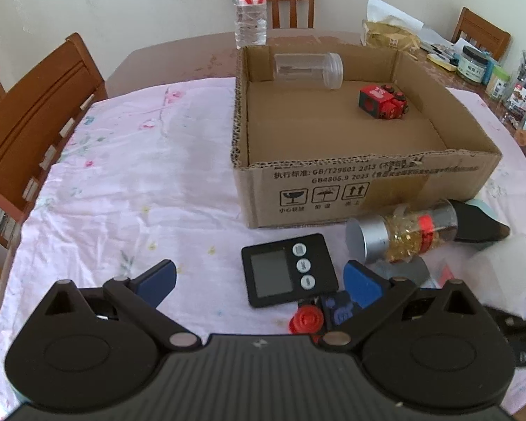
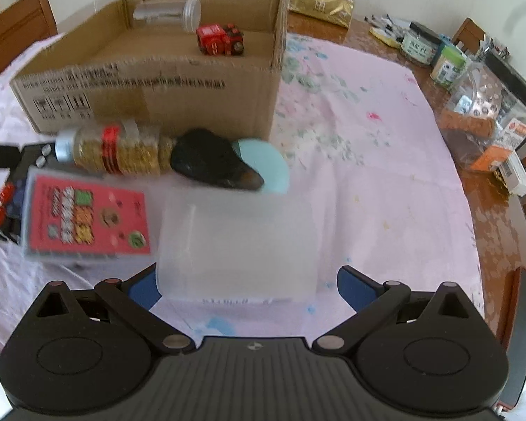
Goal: Organize rigid objects
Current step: 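Move the left tool to the black cube toy while the right tool approaches the white plastic box, then grasp the black cube toy with the left gripper while the right gripper grasps the white box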
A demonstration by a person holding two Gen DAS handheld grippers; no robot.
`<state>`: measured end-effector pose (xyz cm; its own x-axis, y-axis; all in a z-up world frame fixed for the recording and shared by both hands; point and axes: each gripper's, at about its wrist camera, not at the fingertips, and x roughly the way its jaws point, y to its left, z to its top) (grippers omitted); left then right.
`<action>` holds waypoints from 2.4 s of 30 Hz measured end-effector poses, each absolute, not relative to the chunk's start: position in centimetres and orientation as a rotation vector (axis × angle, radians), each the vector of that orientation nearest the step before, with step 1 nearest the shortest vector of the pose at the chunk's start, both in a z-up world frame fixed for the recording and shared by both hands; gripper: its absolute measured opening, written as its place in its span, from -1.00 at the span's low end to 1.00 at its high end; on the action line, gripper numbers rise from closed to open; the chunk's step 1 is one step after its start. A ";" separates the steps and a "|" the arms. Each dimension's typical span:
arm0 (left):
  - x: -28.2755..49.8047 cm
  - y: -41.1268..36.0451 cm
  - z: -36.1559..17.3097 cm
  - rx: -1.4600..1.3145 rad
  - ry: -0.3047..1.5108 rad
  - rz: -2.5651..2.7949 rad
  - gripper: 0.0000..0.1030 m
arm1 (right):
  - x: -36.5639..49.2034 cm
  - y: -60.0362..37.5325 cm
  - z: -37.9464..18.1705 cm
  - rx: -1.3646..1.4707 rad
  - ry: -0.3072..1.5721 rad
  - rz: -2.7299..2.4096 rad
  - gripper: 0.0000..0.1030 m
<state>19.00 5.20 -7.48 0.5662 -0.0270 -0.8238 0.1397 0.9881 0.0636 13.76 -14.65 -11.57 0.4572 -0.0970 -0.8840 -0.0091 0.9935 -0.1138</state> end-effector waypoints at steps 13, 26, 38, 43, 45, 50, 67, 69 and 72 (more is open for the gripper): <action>18.1 5.3 -9.5 0.156 1.045 -0.160 0.96 | 14.0 -16.1 -12.5 -0.024 1.140 -0.025 1.00; 14.0 8.2 -9.1 0.150 1.049 -0.129 0.96 | 13.4 -16.2 -12.5 -0.054 1.084 0.028 1.00; 12.5 9.0 -11.3 0.061 1.090 -0.083 1.00 | 13.3 -16.4 -12.6 -0.087 1.055 0.085 1.00; 12.3 8.6 -10.8 0.069 1.101 -0.031 0.95 | 13.0 -16.6 -12.7 -0.104 1.025 0.120 1.00; 11.9 8.0 -10.2 0.086 1.075 -0.029 0.92 | 13.0 -16.6 -12.7 -0.109 1.018 0.130 1.00; 11.7 7.5 -9.9 0.047 1.090 -0.036 0.26 | 12.9 -16.8 -12.8 -0.119 1.003 0.153 1.00; 13.2 7.0 -10.1 0.072 1.039 -0.088 0.08 | 14.9 -15.7 -12.5 -0.124 1.075 0.150 1.00; 13.1 7.0 -10.1 0.071 1.039 -0.087 0.08 | 15.6 -15.4 -12.4 -0.138 1.103 0.159 1.00; 13.1 7.1 -10.0 0.072 1.040 -0.089 0.09 | 16.2 -15.0 -12.1 -0.181 1.129 0.164 0.95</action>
